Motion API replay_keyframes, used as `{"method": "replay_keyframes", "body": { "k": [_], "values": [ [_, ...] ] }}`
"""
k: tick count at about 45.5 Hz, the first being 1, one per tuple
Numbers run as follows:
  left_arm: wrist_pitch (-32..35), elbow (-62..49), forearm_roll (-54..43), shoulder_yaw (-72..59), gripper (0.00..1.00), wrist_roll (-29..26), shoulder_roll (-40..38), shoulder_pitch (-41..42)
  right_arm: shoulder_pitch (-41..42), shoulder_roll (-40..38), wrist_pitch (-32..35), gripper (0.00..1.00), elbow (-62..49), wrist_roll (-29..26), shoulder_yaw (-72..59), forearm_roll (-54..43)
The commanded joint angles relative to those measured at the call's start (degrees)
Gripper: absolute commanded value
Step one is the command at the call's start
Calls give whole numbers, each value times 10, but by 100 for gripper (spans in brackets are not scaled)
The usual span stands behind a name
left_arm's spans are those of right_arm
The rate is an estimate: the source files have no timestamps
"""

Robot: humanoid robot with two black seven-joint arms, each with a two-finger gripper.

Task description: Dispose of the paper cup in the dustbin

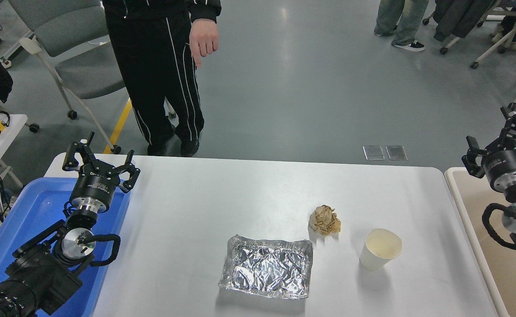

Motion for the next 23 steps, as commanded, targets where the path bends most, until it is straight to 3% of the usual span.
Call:
{"method": "replay_keyframes", "body": {
  "k": [1,16,23],
  "values": [
    [0,0,0,0,100,0,0,0,10,-28,-1,99,-2,0,-29,-3],
    [0,0,0,0,100,0,0,0,152,-126,4,99,-13,-6,-409,-8],
    [0,0,0,0,100,0,0,0,204,-132,44,99,-14,-5,-543,-35]
  ]
}}
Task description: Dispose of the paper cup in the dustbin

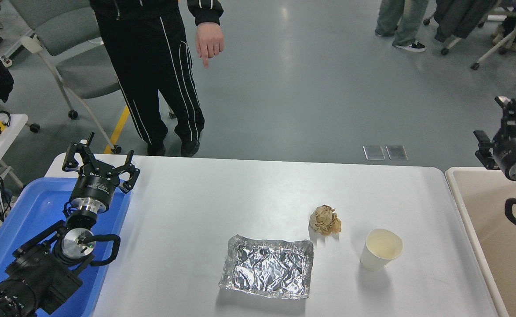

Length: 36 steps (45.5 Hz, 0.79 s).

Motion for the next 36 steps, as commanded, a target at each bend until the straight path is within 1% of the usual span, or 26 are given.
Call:
{"method": "replay_keyframes", "body": {
  "k": [1,8,18,21,25,31,36],
  "values": [
    [0,0,0,0,100,0,0,0,92,-33,37,99,-2,0,-224,-36],
    [0,0,0,0,100,0,0,0,144,-32,45,99,6,2,-324,-167],
    [0,0,0,0,100,0,0,0,224,-26,48,99,19,6,-378,-430],
    [0,0,0,0,100,0,1,0,250,-20,48,99,35,7,-402,-486],
    [0,0,0,0,100,0,0,0,288,-5,48,99,69,8,-450,-521],
    [0,0,0,0,100,0,1,0,346,21,48,99,130,8,-540,-531],
    [0,0,0,0,100,0,0,0,383,58,48,99,158,8,-594,-545]
  ]
}}
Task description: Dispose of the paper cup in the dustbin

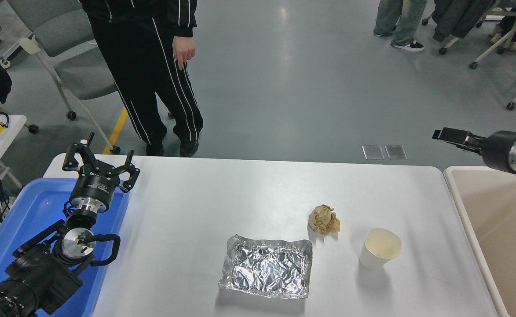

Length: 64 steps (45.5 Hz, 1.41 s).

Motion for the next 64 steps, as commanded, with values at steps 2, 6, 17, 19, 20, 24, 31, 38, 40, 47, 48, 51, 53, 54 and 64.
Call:
{"method": "replay_keyframes", "body": {
  "k": [2,6,17,19,20,24,31,38,40,47,48,51,53,54,64],
  "values": [
    [0,0,0,0,100,0,0,0,98,63,1,99,74,1,-144,-77],
    [0,0,0,0,100,0,0,0,113,87,4,99,81,2,-183,-91],
    [0,0,0,0,100,0,0,0,152,117,6,99,149,30,-239,-146],
    [0,0,0,0,100,0,0,0,156,118,7,99,165,31,-240,-157],
    [0,0,0,0,100,0,0,0,159,120,7,99,172,31,-240,-163],
    [0,0,0,0,100,0,0,0,160,125,14,99,189,31,-240,-178],
    [0,0,0,0,100,0,0,0,139,136,26,99,187,31,-254,-187],
    [0,0,0,0,100,0,0,0,104,140,23,99,182,31,-252,-190],
    [0,0,0,0,100,0,0,0,98,141,23,99,179,31,-250,-190],
    [0,0,0,0,100,0,0,0,81,141,17,99,169,31,-248,-190],
    [0,0,0,0,100,0,0,0,77,141,16,99,166,30,-248,-190],
    [0,0,0,0,100,0,0,0,64,141,15,99,154,30,-244,-189],
    [0,0,0,0,100,0,0,0,52,141,8,99,148,30,-241,-189],
    [0,0,0,0,100,0,0,0,48,141,4,99,145,29,-239,-189],
    [0,0,0,0,100,0,0,0,6,141,-44,92,118,29,-235,-183]
  ]
}}
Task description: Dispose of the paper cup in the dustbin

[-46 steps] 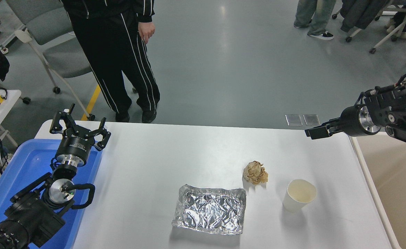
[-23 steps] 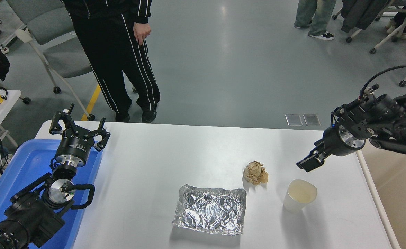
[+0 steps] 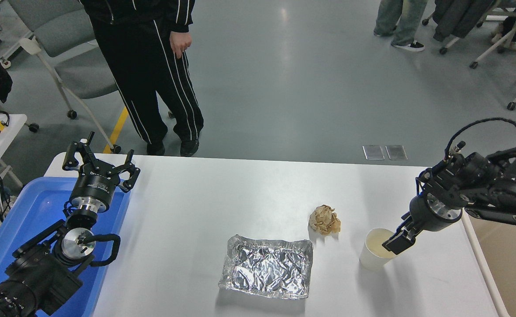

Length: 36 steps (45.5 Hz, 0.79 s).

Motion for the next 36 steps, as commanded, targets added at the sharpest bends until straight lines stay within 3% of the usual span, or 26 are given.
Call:
{"method": "replay_keyframes", "body": {
  "k": [1,9,15,20,36],
  "values": [
    [0,0,0,0,100,0,0,0,-45,1,-42,90,-29,-1,4,3],
    [0,0,0,0,100,0,0,0,-53,1,-55,76,-39,0,4,5],
    [0,0,0,0,100,0,0,0,-53,1,-56,49,-42,0,4,5],
    [0,0,0,0,100,0,0,0,-54,2,-55,34,-55,0,3,5],
    [0,0,0,0,100,0,0,0,-60,9,-55,8,-61,1,0,6]
  ]
}}
